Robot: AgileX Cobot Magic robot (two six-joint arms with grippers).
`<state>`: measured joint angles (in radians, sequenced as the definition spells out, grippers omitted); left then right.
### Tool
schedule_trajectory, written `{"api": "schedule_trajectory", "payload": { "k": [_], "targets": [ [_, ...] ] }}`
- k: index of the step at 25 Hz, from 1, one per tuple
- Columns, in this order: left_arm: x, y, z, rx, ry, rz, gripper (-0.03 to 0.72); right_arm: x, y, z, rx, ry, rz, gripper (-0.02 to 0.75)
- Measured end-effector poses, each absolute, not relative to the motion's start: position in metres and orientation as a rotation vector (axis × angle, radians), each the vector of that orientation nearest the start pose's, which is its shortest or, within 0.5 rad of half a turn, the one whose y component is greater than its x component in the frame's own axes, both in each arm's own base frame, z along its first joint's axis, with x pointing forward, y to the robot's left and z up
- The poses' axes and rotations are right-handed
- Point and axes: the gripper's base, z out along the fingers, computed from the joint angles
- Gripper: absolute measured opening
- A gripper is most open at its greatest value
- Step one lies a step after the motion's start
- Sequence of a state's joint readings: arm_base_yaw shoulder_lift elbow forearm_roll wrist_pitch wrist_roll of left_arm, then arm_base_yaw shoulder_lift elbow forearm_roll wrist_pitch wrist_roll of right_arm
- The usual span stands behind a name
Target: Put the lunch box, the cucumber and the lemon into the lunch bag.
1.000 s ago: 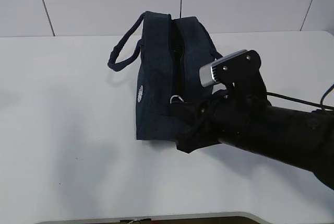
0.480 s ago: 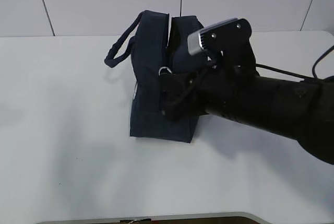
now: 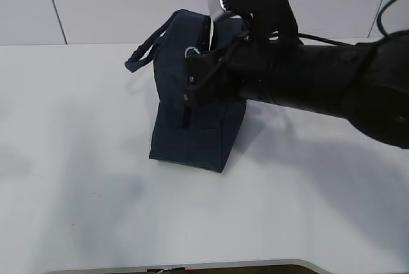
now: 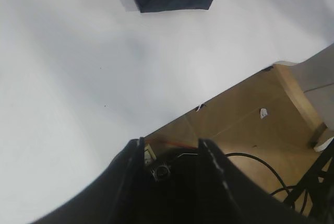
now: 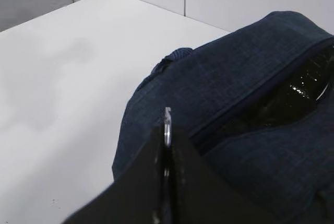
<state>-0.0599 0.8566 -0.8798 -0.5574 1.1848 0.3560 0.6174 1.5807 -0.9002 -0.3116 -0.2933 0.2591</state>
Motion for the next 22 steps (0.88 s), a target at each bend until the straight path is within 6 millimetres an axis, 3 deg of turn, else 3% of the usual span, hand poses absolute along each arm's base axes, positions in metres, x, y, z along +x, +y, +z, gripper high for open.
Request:
{"api": "schedule_trajectory", "payload": {
  "k": [6, 22],
  "targets": [
    [0.152, -0.054, 0.312, 0.447, 2.455, -0.625, 0.244, 0.287, 0.209, 0.268, -0.674, 1.842, 0.421, 0.005],
    [0.227, -0.067, 0.259, 0.618, 2.357, -0.707, 0.273, 0.292, 0.207, 0.275, -0.674, 1.937, 0.348, 0.005]
  ]
}}
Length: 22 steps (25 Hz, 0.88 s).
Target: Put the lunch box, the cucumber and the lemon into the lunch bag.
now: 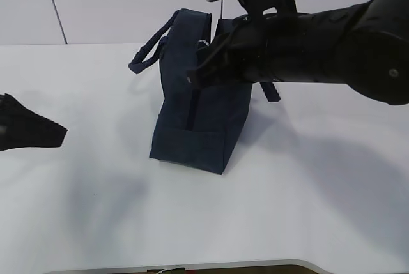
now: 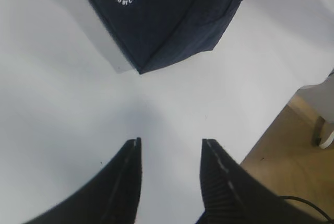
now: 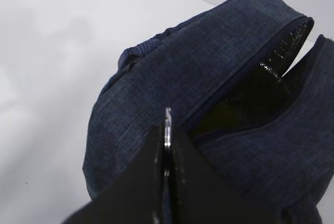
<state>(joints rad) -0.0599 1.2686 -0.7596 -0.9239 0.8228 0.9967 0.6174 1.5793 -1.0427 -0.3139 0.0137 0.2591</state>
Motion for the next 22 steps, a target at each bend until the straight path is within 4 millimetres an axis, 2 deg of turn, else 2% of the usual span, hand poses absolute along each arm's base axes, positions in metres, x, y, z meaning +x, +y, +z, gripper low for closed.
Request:
{"api": "schedule_trajectory", "payload": {
  "k": [3, 9, 17, 22],
  "targets": [
    [0.237, -0.074, 0.250, 0.686, 2.308, -0.725, 0.277, 0.292, 0.207, 0.276, -0.672, 1.941, 0.347, 0.005],
    [0.248, -0.111, 0.228, 0.868, 2.224, -0.676, 0.297, 0.293, 0.206, 0.277, -0.668, 1.963, 0.334, 0.005],
    [0.255, -0.147, 0.212, 0.897, 2.147, -0.597, 0.307, 0.293, 0.206, 0.276, -0.630, 1.992, 0.355, 0.005],
    [0.264, -0.155, 0.203, 0.843, 2.110, -0.597, 0.308, 0.292, 0.205, 0.275, -0.624, 2.000, 0.357, 0.005]
  ]
}}
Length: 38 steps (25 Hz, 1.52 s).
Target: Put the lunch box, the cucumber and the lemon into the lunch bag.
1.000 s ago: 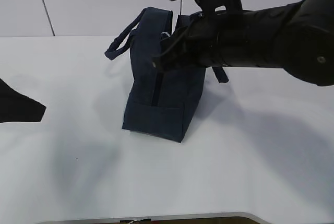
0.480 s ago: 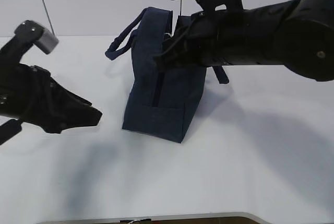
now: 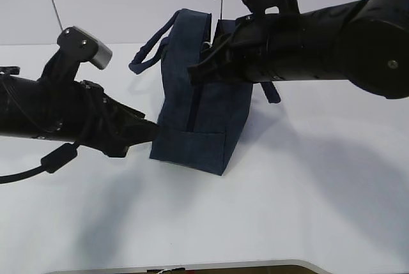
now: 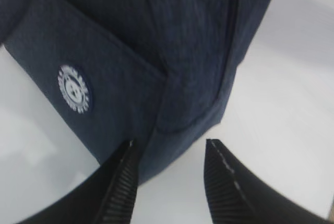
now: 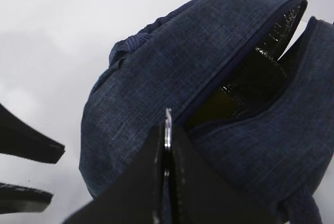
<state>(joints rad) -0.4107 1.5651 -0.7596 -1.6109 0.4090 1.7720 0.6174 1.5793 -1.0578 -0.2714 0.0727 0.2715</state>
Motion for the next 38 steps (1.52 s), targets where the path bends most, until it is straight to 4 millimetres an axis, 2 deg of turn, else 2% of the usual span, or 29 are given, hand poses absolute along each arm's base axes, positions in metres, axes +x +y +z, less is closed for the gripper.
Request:
{"api": "schedule_trajectory", "payload": {
  "k": [3, 7, 11, 16, 22, 25, 30, 32, 34, 38],
  "targets": [
    [0.269, -0.156, 0.201, 0.834, 2.071, -0.595, 0.309, 0.292, 0.205, 0.276, -0.624, 2.001, 0.356, 0.005],
    [0.269, -0.160, 0.196, 0.913, 2.021, -0.608, 0.316, 0.292, 0.205, 0.275, -0.624, 2.005, 0.354, 0.005],
    [0.274, -0.165, 0.195, 0.949, 1.995, -0.618, 0.347, 0.292, 0.205, 0.275, -0.624, 2.005, 0.354, 0.005],
    [0.284, -0.171, 0.202, 0.953, 1.959, -0.619, 0.370, 0.292, 0.205, 0.275, -0.622, 2.006, 0.355, 0.005],
    [0.296, -0.179, 0.196, 0.968, 1.948, -0.655, 0.372, 0.292, 0.205, 0.275, -0.622, 2.008, 0.355, 0.005],
    [0.297, -0.180, 0.195, 0.972, 1.947, -0.668, 0.311, 0.292, 0.205, 0.275, -0.618, 2.011, 0.356, 0.005],
    [0.298, -0.181, 0.195, 0.967, 1.947, -0.678, 0.095, 0.292, 0.205, 0.275, -0.614, 2.015, 0.357, 0.005],
    [0.297, -0.181, 0.195, 0.960, 1.951, -0.684, 0.035, 0.292, 0.205, 0.275, -0.612, 2.016, 0.358, 0.005],
    [0.297, -0.181, 0.195, 0.954, 1.955, -0.688, 0.007, 0.292, 0.205, 0.275, -0.611, 2.018, 0.356, 0.005],
    [0.298, -0.181, 0.195, 0.936, 1.966, -0.699, -0.001, 0.295, 0.206, 0.285, -0.603, 2.005, 0.355, 0.005]
  ]
}}
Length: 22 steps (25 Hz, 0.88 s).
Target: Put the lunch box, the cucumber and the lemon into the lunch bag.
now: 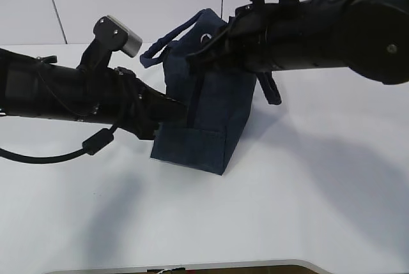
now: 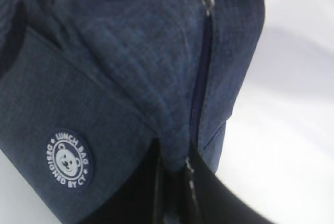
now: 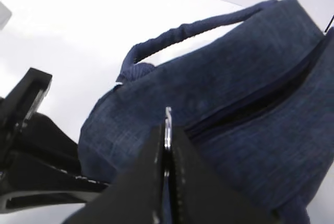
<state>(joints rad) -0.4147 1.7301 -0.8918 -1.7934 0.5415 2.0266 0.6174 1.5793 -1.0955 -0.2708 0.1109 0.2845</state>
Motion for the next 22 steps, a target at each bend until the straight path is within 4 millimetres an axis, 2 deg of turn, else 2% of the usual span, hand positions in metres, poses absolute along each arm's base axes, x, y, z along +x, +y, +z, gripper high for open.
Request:
{"api": "schedule_trajectory", "payload": {
  "k": [5, 10, 17, 22],
  "targets": [
    [0.298, -0.181, 0.195, 0.913, 1.979, -0.712, -0.003, 0.298, 0.208, 0.294, -0.602, 1.995, 0.344, 0.005],
    [0.296, -0.181, 0.195, 0.928, 1.991, -0.714, -0.003, 0.298, 0.207, 0.294, -0.606, 2.006, 0.332, 0.005],
    [0.291, -0.178, 0.204, 0.994, 1.976, -0.675, -0.003, 0.299, 0.207, 0.297, -0.604, 2.002, 0.332, 0.005],
    [0.285, -0.176, 0.198, 1.003, 2.007, -0.680, -0.004, 0.304, 0.210, 0.305, -0.598, 1.997, 0.324, 0.005]
  ]
}}
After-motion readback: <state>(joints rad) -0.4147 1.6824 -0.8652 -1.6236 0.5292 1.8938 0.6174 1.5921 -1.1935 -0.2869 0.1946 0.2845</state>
